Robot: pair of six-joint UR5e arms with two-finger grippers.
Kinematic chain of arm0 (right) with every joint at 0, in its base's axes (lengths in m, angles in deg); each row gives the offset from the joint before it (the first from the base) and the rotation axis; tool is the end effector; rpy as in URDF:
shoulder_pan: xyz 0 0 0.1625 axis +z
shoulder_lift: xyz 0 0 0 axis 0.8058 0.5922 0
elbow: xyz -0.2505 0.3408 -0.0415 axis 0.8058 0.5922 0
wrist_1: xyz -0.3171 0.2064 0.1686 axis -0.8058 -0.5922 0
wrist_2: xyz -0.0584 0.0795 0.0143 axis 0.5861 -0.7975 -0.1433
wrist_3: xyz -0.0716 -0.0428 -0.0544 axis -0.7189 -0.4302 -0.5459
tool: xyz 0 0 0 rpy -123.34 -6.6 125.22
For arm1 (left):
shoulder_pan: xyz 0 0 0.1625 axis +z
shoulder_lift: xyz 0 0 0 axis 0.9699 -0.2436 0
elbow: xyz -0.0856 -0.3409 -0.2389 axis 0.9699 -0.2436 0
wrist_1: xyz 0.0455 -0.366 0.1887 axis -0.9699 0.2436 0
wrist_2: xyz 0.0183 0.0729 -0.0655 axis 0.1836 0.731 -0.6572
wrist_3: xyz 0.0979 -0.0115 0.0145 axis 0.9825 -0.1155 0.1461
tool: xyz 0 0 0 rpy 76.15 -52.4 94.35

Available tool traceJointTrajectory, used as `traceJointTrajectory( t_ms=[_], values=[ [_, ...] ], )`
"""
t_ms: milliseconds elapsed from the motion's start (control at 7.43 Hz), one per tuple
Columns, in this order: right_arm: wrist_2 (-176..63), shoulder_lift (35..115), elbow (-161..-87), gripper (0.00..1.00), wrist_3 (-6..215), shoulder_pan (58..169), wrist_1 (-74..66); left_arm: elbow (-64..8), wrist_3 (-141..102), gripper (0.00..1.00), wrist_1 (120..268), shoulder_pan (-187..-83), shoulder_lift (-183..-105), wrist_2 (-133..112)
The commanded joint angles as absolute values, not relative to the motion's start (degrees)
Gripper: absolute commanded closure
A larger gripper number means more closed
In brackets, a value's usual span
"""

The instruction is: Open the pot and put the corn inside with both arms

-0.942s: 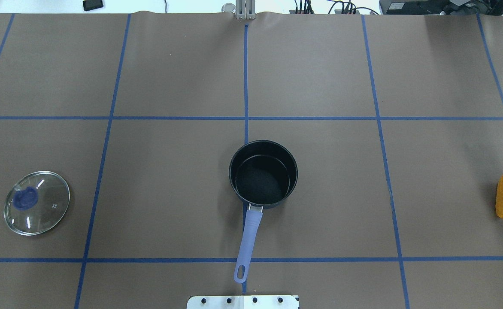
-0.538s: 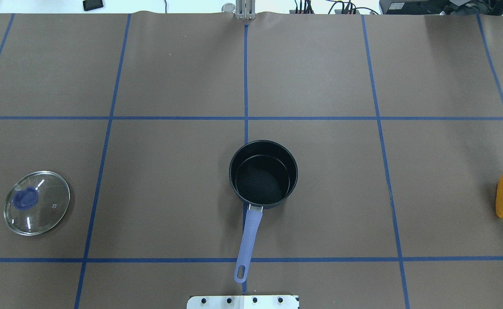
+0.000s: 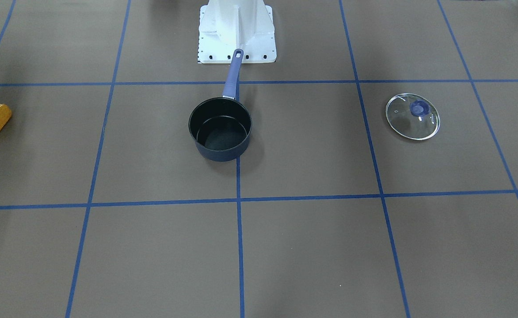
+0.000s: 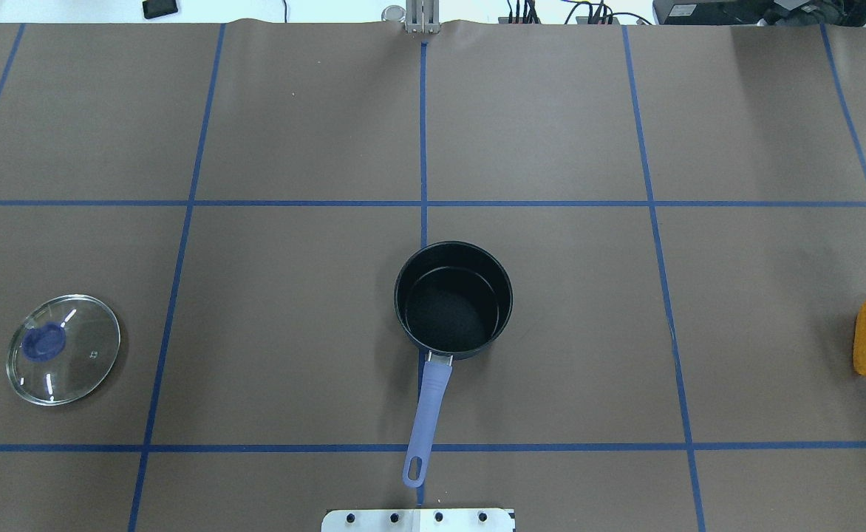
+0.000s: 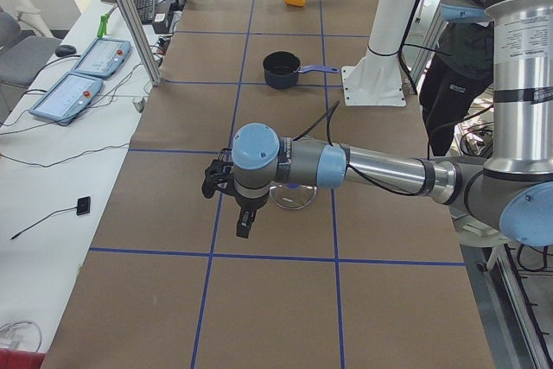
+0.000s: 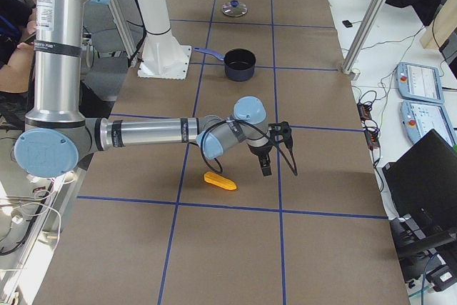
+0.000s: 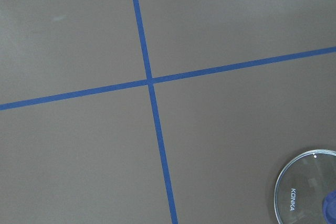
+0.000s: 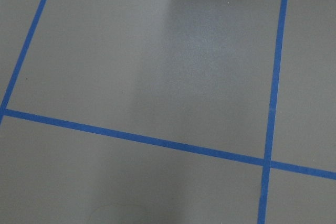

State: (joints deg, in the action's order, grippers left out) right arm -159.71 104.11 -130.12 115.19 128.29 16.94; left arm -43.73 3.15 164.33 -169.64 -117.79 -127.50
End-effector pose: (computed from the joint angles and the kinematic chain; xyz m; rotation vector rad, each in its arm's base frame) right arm -0.0495 -0.4604 0.5883 0.3225 -0.7820 0.0013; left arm -0.0874 -0.4407 0.5682 0.1999 0.8328 0.1211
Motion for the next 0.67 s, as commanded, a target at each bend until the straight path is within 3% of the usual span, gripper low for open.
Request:
traceJointTrajectory(
  t_ms=[0, 538],
  values=[
    [-150.2, 113.0, -130.1, 0.00, 129.4, 118.9, 32.9, -43.8, 3.2, 0.01, 164.4, -169.7, -117.7, -127.5],
    [-138.7, 118.7, -126.9, 0.04, 141.5, 106.7, 45.0, -44.0, 3.3, 0.01, 164.5, -169.7, -117.7, -127.6]
  ],
)
